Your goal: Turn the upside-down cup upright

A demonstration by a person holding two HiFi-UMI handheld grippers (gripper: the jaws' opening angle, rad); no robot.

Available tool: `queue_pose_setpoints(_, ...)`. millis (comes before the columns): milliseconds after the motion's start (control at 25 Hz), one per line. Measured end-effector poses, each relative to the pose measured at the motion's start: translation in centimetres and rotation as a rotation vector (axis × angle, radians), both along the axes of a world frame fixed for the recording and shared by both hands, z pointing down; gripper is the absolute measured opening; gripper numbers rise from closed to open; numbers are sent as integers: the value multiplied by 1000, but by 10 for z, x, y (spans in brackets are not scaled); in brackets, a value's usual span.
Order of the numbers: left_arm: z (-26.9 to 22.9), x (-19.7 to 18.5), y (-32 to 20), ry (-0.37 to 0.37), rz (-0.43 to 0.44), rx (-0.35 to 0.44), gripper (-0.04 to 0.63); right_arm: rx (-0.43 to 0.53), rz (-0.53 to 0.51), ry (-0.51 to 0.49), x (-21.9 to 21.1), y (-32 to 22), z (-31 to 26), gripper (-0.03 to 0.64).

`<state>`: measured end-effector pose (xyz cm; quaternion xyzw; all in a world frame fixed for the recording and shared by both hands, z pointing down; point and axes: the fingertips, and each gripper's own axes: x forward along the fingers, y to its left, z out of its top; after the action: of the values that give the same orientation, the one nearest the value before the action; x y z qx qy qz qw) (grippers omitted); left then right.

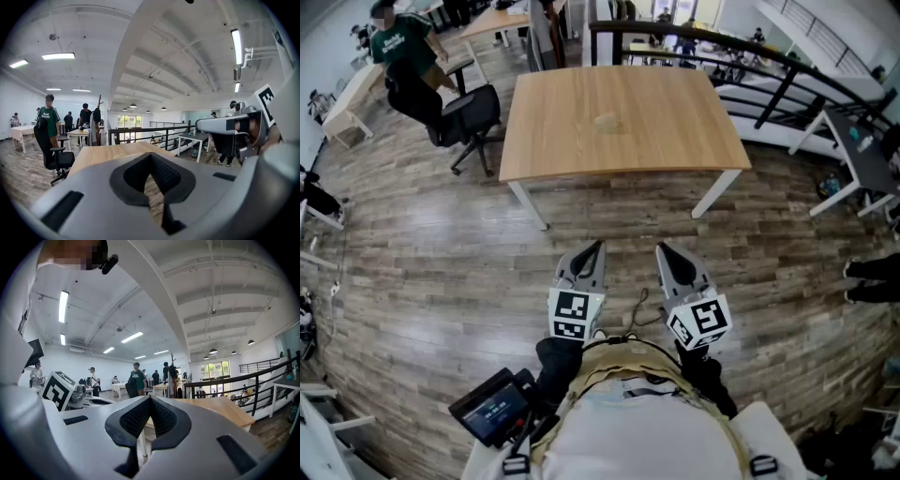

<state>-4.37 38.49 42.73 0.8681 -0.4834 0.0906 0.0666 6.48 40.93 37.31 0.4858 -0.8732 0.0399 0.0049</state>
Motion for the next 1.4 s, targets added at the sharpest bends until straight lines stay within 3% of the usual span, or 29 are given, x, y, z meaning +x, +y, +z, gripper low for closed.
queue_pose_setpoints(440, 9, -13, 4, 5, 32, -11, 0, -16, 4, -1, -24, 1, 8, 20)
queue_pose_setpoints(840, 37, -45, 13, 24, 36, -85, 0, -77, -5, 8, -56, 4, 29, 21)
queue_pose_setpoints(1080, 40, -68, -2, 36, 3, -96, 0, -51, -40, -15, -74, -6, 28, 21)
queue_pose_setpoints(1400, 55, -64, -37, 30, -2, -108, 0, -70, -63, -19, -73, -45, 43, 21)
